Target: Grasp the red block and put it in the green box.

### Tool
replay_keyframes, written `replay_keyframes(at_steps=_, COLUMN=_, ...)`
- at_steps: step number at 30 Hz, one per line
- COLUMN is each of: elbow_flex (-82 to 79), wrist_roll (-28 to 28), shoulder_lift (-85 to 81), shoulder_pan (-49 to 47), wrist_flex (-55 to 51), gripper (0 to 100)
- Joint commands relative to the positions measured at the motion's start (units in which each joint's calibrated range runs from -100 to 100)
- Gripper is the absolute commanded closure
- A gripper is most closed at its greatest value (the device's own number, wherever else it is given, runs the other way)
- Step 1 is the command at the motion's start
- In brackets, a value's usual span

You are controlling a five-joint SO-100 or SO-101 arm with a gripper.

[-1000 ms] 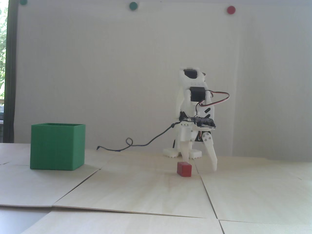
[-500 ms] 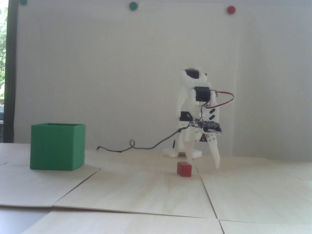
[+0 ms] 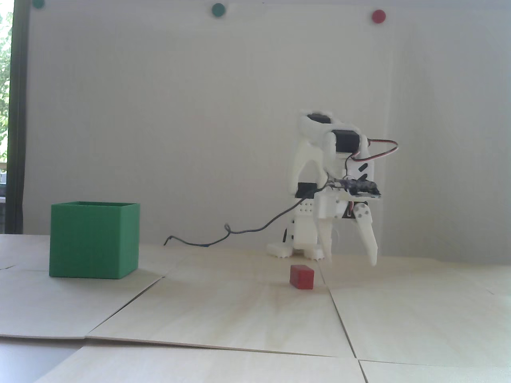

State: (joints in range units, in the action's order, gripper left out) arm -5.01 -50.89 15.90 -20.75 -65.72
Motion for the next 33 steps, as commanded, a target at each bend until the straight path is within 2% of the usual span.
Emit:
replay_keyframes(at_steps=1, elbow_flex=5.01, wrist_roll=2.37, shoulder_lift=-0.7, shoulder_pan=2.94, wrist_flex=-0.72, gripper=70)
replay_keyframes(at_steps=7, elbow_flex=5.1, wrist_roll=4.82, shoulder_lift=3.09, shoulder_pan=7.76, wrist_flex=-1.22, gripper=70)
replay_keyframes(at_steps=16, elbow_flex=5.46, wrist_roll=5.18, shoulder_lift=6.41, shoulder_pan=14.68, wrist_flex=-0.63, gripper=71)
replay_keyframes(at_steps=22, elbow_flex=9.1, wrist_roll=5.18, shoulder_lift=6.56, shoulder_pan=15.72, wrist_flex=-0.55, gripper=70)
replay_keyframes(at_steps=33, elbow_flex=25.16, wrist_roll=5.08, shoulder_lift=11.78, shoulder_pan=14.6, wrist_flex=-1.39, gripper=70)
